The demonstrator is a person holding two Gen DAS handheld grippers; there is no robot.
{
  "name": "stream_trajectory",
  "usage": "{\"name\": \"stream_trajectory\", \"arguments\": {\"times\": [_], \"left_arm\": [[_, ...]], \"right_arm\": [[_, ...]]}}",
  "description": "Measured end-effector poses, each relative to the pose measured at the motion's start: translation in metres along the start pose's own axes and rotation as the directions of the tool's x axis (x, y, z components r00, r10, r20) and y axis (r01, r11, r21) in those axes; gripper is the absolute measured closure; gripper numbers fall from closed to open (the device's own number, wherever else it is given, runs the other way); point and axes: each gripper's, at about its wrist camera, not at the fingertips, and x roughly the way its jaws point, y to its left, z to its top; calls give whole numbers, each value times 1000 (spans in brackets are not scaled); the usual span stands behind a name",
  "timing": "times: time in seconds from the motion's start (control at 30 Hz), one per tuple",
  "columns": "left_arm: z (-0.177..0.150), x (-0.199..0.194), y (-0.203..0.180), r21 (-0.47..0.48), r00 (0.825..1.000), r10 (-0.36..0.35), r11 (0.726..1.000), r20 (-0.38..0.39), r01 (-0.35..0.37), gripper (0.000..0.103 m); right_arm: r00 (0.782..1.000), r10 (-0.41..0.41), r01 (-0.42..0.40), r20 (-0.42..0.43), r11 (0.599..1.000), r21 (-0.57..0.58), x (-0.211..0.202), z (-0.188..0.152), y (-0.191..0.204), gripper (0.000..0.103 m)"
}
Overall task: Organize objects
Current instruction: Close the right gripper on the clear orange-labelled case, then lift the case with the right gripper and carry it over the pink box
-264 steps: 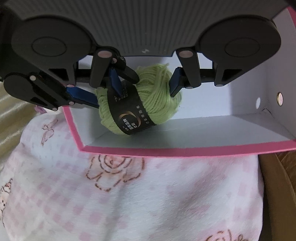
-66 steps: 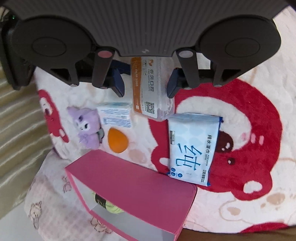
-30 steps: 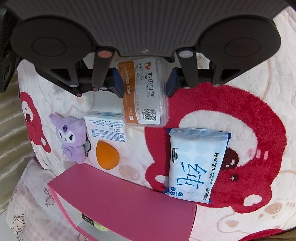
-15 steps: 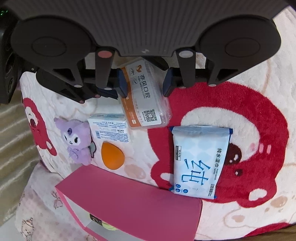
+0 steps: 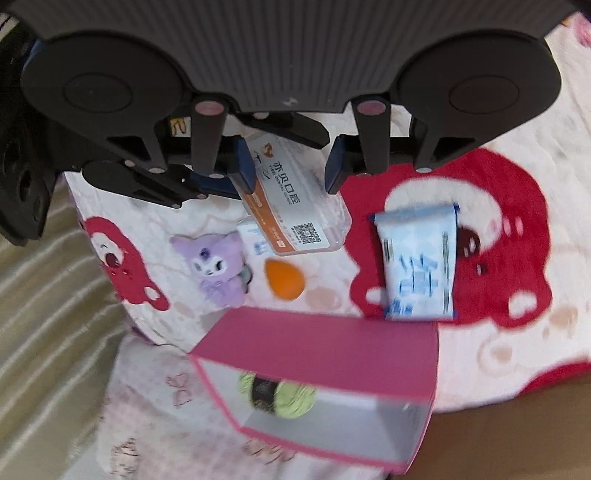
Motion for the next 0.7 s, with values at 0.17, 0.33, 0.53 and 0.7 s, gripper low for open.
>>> {"name": "stream_trajectory", "arguments": {"times": [0.17, 0.33, 0.53, 0.7], "left_arm": [[28, -33, -12, 56, 998, 38, 998, 44, -40, 63], [67, -71, -18, 98, 1000, 7, 995, 24, -10, 64], [116, -141, -38, 182, 999, 18, 983, 32, -23, 63], [154, -181, -58, 211, 999, 36, 977, 18, -39, 61]], "right_arm": [[994, 0, -9, 113, 997, 81, -14, 19, 9, 30], [981, 2, -28, 194, 991, 134, -38, 47, 19, 31], [959, 42, -92, 280, 981, 168, -78, 93, 37, 31], [938, 33, -81, 344, 989, 125, -110, 136, 60, 33]]}}
